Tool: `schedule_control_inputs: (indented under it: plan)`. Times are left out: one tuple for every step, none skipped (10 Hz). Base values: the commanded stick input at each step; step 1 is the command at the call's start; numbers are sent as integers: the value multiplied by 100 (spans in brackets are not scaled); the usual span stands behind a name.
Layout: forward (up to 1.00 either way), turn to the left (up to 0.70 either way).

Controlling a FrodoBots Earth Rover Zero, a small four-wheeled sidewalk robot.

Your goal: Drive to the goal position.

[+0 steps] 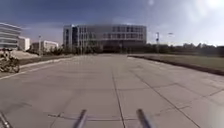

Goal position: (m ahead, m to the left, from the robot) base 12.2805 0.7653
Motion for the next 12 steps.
schedule_control_inputs:
  plan:
    - [70,-9]
    - [70,0]
    - [70,0]
    - [70,0]
    - [70,4]
    - [70,14]
    - [70,14]
    - [70,11]
    - [70,0]
    - [70,0]
    - [70,0]
    - [70,0]
